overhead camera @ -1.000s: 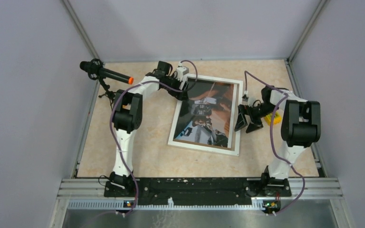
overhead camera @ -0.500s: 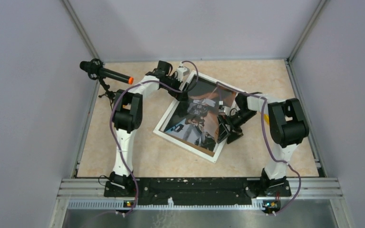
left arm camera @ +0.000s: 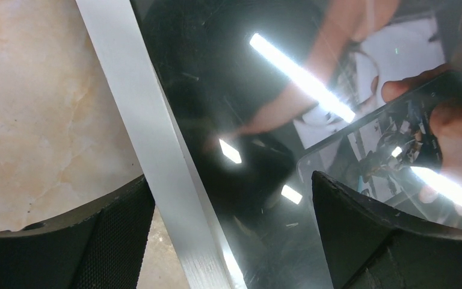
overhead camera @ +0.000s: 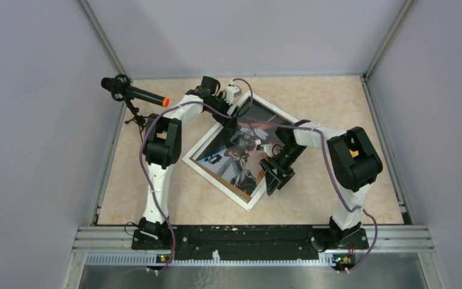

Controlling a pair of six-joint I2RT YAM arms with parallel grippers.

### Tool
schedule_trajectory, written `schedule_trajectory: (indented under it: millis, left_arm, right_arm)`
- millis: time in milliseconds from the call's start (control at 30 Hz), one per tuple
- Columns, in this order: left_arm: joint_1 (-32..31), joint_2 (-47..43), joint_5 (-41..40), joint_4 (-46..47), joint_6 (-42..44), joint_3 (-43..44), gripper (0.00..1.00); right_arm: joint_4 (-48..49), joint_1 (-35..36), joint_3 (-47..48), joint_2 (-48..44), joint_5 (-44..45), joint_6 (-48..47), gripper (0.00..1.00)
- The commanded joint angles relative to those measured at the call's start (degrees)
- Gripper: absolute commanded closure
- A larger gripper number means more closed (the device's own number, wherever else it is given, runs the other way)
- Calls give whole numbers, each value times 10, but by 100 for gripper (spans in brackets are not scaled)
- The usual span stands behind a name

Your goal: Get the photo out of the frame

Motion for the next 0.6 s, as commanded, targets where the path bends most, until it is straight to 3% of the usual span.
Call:
schedule_trajectory:
  millis: [0,200,400,567]
  left_arm:
    - [-14,-39,-34,-46,10,5,1]
    - [-14,-95,-80,-34,26,3,1]
    - [-17,-167,-53,-45,36,-23,1]
    - [-18,-267,-32,-60,89,-132,1]
  right_arm:
    - [-96,-66,76,-59,7,-105,1]
    - [-185,-138,192,-60,-1,-154,1]
    - [-56,-190,315,-7,45,-20,1]
    - [26,-198,424,95,89,66,1]
